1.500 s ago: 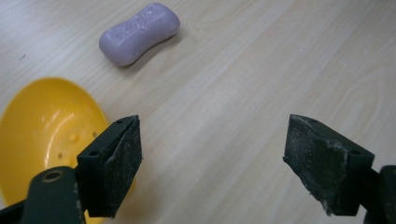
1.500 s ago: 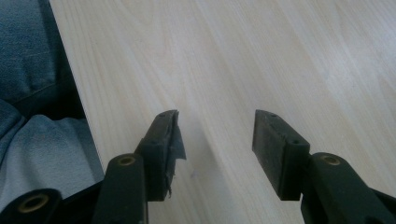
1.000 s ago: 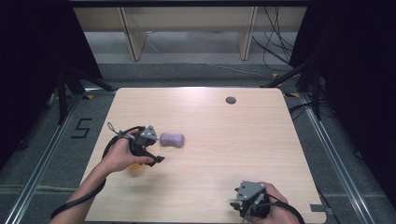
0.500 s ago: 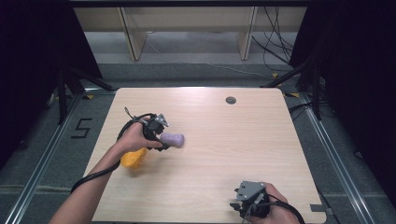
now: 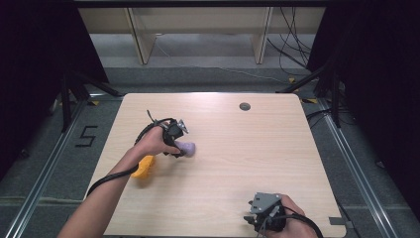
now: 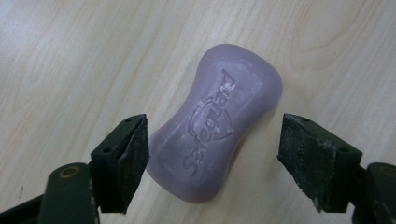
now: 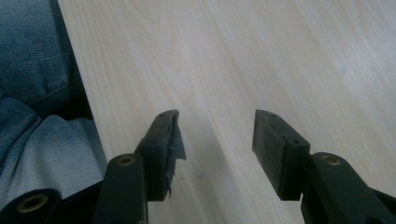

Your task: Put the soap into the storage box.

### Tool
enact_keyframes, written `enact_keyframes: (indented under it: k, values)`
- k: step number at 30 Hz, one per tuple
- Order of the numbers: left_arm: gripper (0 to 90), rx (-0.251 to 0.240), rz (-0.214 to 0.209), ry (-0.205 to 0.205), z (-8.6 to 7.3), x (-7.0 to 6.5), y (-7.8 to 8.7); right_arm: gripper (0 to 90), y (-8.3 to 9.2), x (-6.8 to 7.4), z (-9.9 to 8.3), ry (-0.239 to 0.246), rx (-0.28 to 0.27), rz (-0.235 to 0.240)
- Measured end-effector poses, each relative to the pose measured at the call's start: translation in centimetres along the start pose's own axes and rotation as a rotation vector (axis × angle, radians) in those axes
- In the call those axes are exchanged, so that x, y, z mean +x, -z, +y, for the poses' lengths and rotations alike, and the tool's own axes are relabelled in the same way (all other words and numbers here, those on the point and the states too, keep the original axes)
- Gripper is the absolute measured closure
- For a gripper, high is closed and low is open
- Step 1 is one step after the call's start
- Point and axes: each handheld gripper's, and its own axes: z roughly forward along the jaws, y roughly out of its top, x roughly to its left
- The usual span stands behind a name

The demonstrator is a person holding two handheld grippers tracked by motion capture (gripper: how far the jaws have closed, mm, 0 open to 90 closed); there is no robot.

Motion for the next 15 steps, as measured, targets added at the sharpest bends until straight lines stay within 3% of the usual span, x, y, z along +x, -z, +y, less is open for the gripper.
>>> enact_keyframes:
  k: [3,7,8,15]
  values:
    - [21.3,-0.005,-0.001,-0.009,0.2,0.1,-0.2,51.0,0.0,0.0,0.0,0.007,-0.002,0.001]
    - [20.0,0.011,-0.011,0.005,0.4,0.3,-0.8,50.9,-0.1,0.1,-0.1,-0.030,0.015,-0.002]
    - [19.5,0.014,-0.011,0.001,0.4,0.4,-0.9,50.9,-0.2,0.0,0.0,0.009,0.000,0.010]
    - [18.1,0.030,-0.018,0.007,0.6,0.4,-1.3,50.6,-0.2,0.0,-0.1,0.001,0.012,0.024]
